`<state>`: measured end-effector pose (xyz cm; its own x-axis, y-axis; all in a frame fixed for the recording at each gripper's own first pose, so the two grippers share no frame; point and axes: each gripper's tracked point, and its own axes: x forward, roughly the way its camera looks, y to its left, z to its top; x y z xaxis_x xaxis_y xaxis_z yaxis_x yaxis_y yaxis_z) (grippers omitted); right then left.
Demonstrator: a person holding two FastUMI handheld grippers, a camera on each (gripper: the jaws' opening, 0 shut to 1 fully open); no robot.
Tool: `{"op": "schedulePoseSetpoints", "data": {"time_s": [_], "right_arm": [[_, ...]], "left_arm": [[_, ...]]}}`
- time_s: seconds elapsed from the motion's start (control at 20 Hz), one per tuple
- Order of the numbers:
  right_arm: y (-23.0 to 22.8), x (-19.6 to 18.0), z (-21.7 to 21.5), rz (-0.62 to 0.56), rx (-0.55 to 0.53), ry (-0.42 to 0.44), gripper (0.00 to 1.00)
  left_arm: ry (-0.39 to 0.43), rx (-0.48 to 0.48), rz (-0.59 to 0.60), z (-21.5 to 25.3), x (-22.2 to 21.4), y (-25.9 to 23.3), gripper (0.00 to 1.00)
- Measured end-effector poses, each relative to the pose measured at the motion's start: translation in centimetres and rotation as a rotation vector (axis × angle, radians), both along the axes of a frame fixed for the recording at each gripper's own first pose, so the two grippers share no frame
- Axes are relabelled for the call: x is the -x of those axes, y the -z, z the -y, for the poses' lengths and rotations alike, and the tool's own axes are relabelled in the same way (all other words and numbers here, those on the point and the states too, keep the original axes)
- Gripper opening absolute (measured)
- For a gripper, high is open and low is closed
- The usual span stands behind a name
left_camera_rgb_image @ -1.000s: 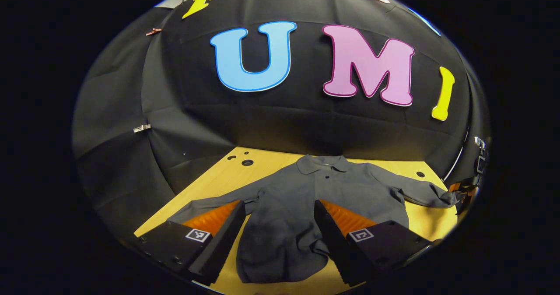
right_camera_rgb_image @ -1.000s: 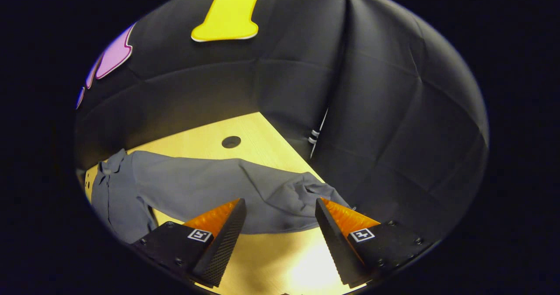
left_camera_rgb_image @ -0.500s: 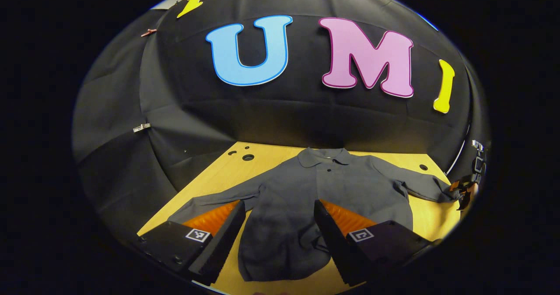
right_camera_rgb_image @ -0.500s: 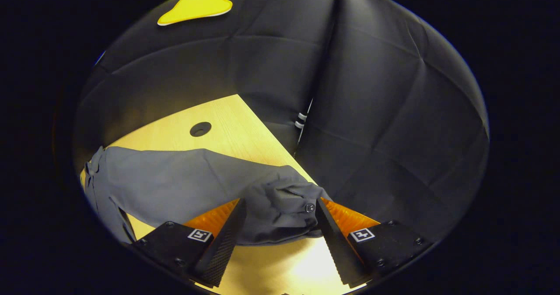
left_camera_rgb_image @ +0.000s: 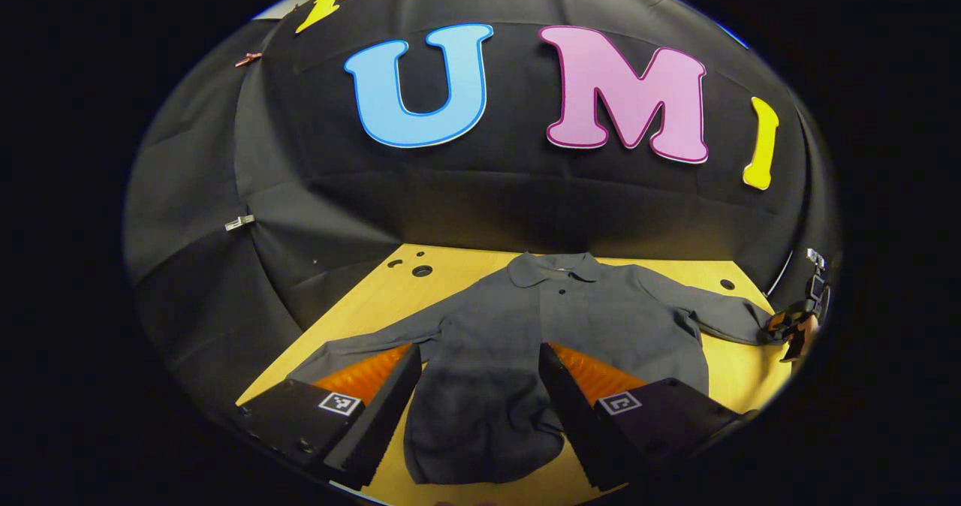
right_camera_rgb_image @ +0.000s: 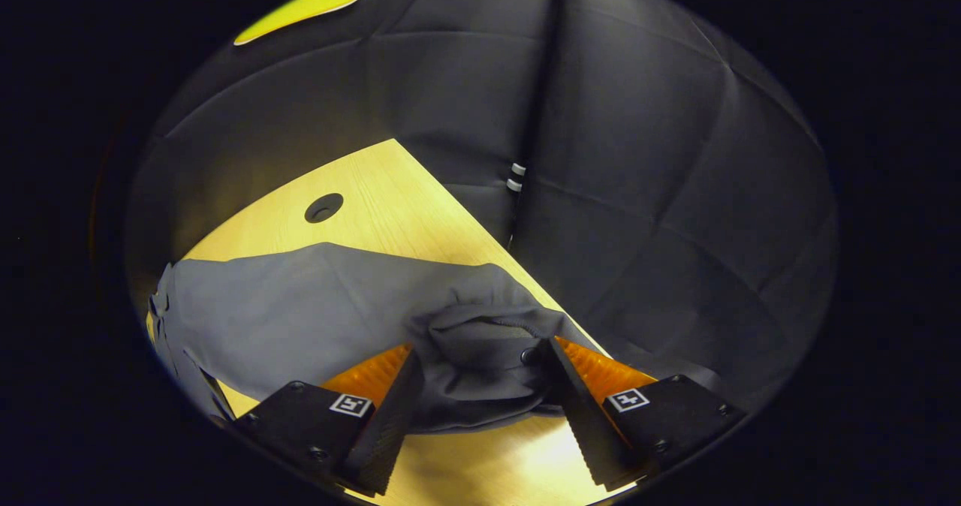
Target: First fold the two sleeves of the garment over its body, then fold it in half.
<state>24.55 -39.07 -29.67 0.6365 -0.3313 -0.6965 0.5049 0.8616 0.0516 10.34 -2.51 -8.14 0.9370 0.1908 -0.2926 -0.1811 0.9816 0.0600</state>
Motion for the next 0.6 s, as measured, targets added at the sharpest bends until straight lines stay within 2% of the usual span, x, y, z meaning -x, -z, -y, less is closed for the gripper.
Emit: {"op": "schedulePoseSetpoints", "data": {"time_s": [0.1,0.15,0.35,0.5,0.6], "right_arm": [[0.1,-0.1,-0.3,0.0,0.004,-0.008,0.84],[0.3,-0.6,-0.7,0.002,-0.008,-0.016,0.87],[-0.1,-1.4,-2.7,0.01,0.006,-0.061,0.24],[-0.2,-1.5,-3.3,0.019,-0.01,-0.06,0.08],[-0.3,-1.5,-3.4,0.02,-0.013,-0.062,0.08]], "left_arm": [[-0.005,0.003,-0.006,0.1,0.1,0.1,0.99],[-0.007,0.004,-0.01,0.2,0.1,0.2,0.99],[-0.006,0.0,-0.01,0.2,0.5,0.0,0.99],[-0.015,-0.001,-0.003,-0.3,0.8,-0.4,0.99],[-0.016,-0.004,-0.003,-0.5,1.1,-0.4,0.99]]}}
